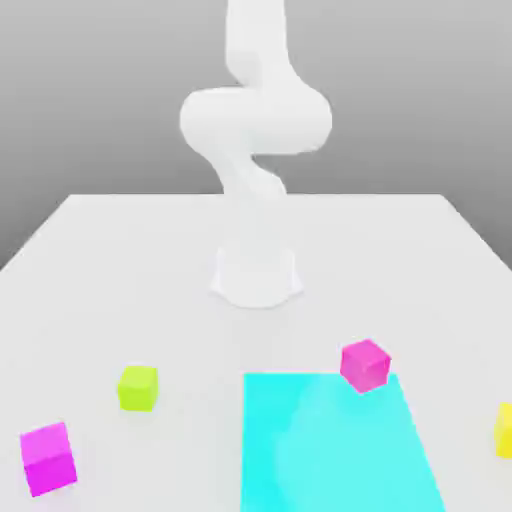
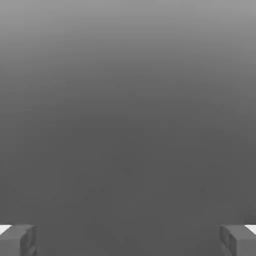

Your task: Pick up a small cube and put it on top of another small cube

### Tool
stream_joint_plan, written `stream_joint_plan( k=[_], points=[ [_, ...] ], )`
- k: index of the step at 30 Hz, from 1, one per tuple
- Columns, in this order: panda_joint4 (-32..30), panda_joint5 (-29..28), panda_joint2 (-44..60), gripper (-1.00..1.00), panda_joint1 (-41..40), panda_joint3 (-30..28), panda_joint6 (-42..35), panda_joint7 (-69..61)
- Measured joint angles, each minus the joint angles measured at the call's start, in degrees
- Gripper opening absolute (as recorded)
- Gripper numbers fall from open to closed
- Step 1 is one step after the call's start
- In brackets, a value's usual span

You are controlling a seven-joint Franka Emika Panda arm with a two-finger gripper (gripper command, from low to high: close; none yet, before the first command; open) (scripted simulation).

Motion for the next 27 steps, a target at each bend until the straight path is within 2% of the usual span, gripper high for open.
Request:
stream_joint_plan(
  k=[8, 14, 17, 20, 23, 26, 27],
  points=[
    [-11.6, -4.74, 16.52, 0.0, -5.04, -5.65, 11.76, -4.95],
    [-20.57, -5.61, 29.62, 0.0, -8.01, -11.83, 21.13, -10.9],
    [-25.13, -2.99, 36.36, 0.0, -9.17, -14.56, 25.99, -16.11],
    [-28.37, 3.36, 42.85, 0.0, -11.11, -14.6, 30.65, -23.08],
    [-27.79, 10.51, 49.21, 0.0, -14.3, -9.73, 35.45, -28.62],
    [-26.56, 14.42, 55.4, 0.0, -19.69, -3.46, 40.39, -31.7],
    [-26.19, 14.87, 57.3, -1.0, -21.27, -1.81, 41.96, -32.13]
  ],
)
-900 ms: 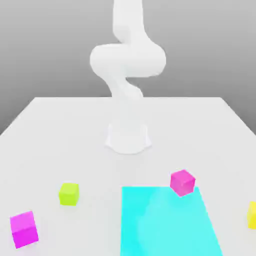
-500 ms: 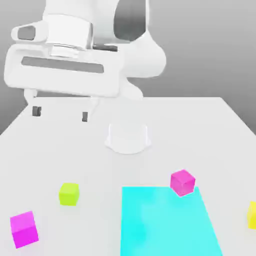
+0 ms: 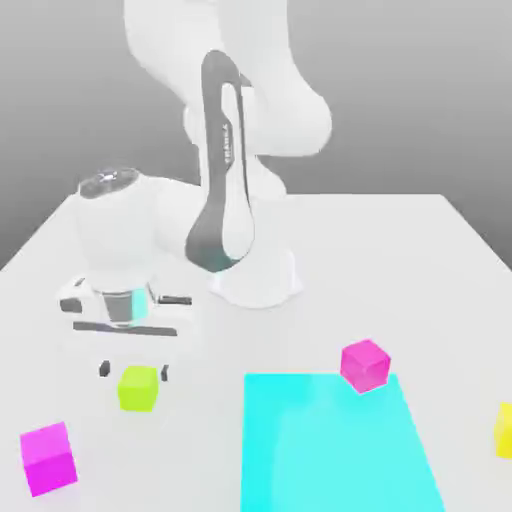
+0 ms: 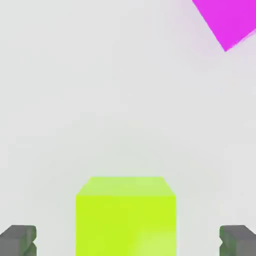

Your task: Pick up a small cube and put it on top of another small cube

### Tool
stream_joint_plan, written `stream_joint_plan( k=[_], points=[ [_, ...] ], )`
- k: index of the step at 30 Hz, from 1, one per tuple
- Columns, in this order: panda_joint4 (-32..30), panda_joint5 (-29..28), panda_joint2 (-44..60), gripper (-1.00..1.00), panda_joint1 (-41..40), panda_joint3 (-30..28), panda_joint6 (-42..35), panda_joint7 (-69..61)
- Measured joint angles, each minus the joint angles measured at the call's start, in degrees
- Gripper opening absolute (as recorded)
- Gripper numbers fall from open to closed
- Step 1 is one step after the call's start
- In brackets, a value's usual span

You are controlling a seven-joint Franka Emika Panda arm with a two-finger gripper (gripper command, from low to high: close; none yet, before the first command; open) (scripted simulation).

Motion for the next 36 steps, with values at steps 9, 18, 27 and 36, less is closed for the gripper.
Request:
stream_joint_plan(
  k=[9, 18, 27, 36],
  points=[
    [-0.58, -1.91, -2.6, -1.0, 1.08, -1.5, -2.09, 1.54],
    [3.24, -11.62, -12.5, -1.0, 1.31, -4.65, -15.73, 2.92],
    [21.77, -11.17, -6.25, -1.0, -1.17, -3.14, -28.1, -14.17],
    [25.41, -9.82, 3.41, 1.0, -2.7, -1.55, -22.1, -18.01]
  ],
)
